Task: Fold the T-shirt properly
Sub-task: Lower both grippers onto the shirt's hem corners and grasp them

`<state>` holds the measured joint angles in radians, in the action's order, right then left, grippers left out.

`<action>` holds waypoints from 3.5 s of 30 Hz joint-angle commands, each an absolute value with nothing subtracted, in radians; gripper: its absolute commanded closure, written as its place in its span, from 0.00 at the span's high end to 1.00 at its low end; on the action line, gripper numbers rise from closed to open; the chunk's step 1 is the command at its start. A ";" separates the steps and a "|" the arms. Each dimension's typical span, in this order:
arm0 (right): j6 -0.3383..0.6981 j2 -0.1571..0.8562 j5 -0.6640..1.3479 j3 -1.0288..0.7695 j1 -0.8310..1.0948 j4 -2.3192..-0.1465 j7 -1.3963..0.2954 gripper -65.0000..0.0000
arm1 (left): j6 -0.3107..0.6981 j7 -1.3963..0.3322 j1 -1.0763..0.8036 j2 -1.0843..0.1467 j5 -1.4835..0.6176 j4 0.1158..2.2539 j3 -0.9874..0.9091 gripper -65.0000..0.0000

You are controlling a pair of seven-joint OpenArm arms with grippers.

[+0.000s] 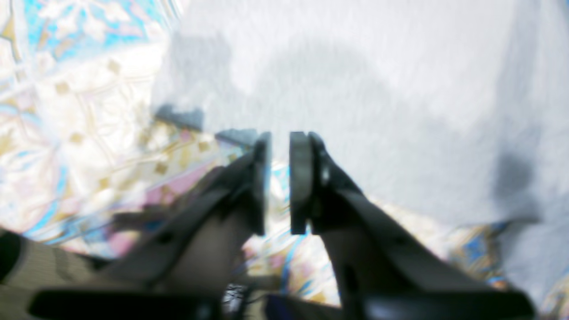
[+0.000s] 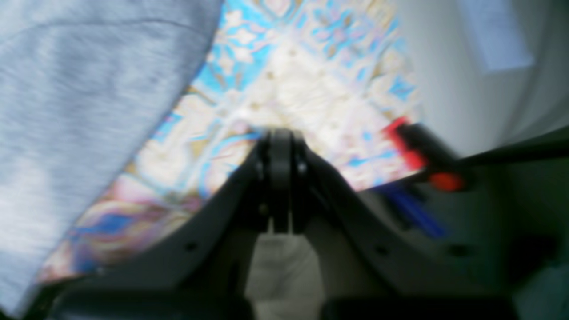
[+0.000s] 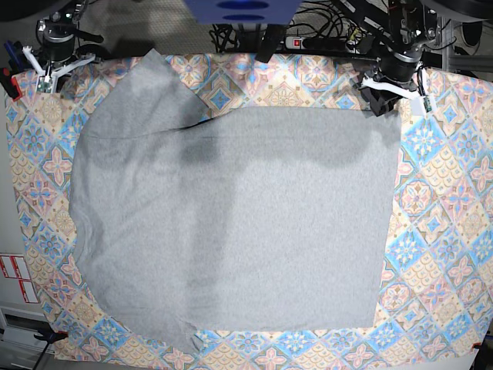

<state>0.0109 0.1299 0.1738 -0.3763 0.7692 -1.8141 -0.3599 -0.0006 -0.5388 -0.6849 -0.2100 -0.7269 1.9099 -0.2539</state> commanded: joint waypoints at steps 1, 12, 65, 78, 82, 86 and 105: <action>0.004 0.140 0.225 -0.384 0.768 -1.834 -0.349 0.00 | 0.004 -0.530 -0.676 -0.216 -0.748 1.910 -0.269 0.19; 0.004 0.229 0.777 -0.410 0.745 -1.836 -0.433 0.00 | 0.004 -0.530 -0.578 -0.211 -0.929 1.676 -0.278 0.38; 0.004 0.228 0.789 -0.404 0.512 -1.776 -0.737 0.41 | 0.004 -0.533 -0.492 -0.191 -1.079 1.541 -0.277 0.00; 0.004 0.226 0.789 -0.403 0.453 -1.569 -0.753 0.41 | 0.004 -0.533 -0.495 -0.191 -1.076 1.532 -0.277 0.02; 0.004 0.226 0.789 -0.403 0.453 -1.569 -0.753 0.41 | 0.002 -0.533 -0.506 -0.191 -1.076 1.526 -0.277 0.19; 0.004 0.226 0.789 -0.403 0.453 -1.569 -0.756 0.41 | 0.002 -0.533 -0.483 -0.191 -1.079 1.446 -0.278 0.41; 0.004 0.206 0.791 -0.403 0.455 -1.580 -0.760 0.41 | -0.001 -0.541 -0.538 -0.183 -1.106 1.434 -0.325 0.48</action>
